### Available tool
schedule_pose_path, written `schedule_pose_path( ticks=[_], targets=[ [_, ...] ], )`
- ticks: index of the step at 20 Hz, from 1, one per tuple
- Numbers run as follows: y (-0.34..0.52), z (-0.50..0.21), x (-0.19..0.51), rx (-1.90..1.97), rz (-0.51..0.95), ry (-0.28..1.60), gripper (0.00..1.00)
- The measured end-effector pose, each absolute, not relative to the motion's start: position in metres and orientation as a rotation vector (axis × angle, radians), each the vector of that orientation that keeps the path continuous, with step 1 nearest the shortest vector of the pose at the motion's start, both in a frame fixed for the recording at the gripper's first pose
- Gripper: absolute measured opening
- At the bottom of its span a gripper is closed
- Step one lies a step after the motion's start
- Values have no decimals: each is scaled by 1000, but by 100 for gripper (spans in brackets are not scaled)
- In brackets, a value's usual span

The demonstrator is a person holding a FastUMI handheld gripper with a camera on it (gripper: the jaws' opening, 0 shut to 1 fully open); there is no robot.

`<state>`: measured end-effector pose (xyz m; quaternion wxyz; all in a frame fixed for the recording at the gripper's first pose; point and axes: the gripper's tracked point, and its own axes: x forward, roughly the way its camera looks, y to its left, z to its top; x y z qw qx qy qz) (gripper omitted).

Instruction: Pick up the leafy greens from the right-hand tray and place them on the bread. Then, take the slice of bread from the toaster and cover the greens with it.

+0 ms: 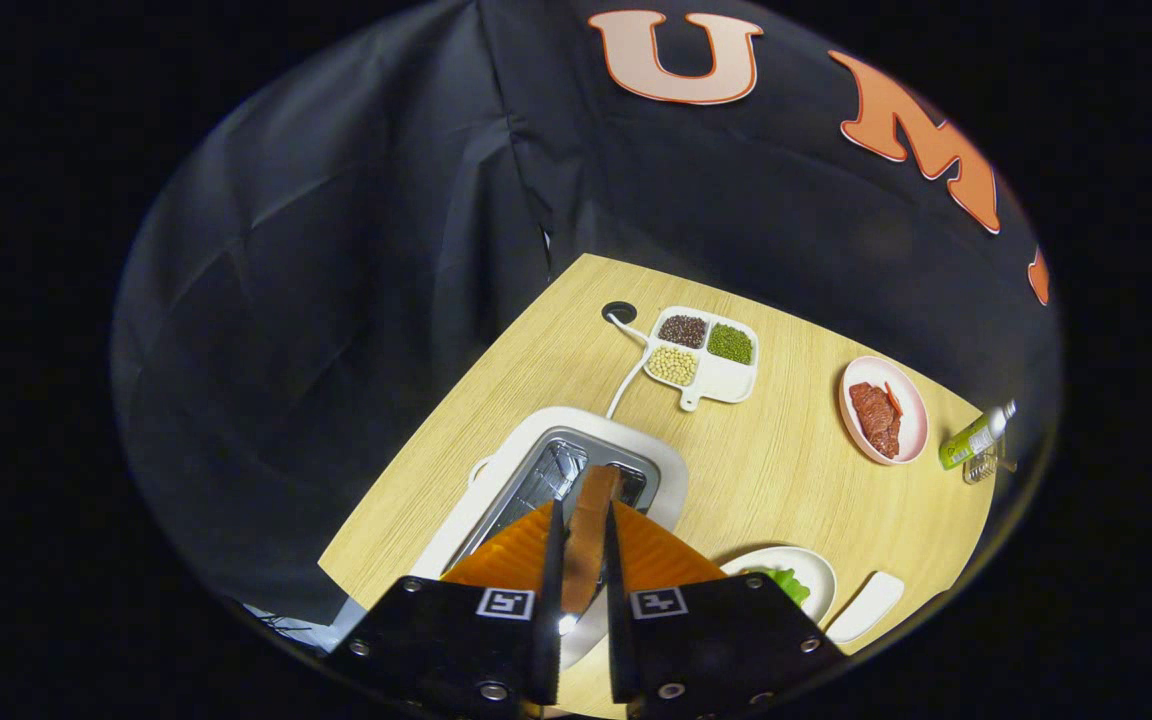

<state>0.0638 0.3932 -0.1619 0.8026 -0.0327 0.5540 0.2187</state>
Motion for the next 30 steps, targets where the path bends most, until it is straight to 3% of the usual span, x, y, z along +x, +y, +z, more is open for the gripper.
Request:
schedule_pose_path(
  ticks=[5,14,22,30],
  targets=[
    [388,-126,68,2,515,1099,11],
    [341,-57,58,150,582,948,11],
    [278,-80,36,190,569,960,11],
    [238,-146,11,231,570,1043,11]
  ],
)
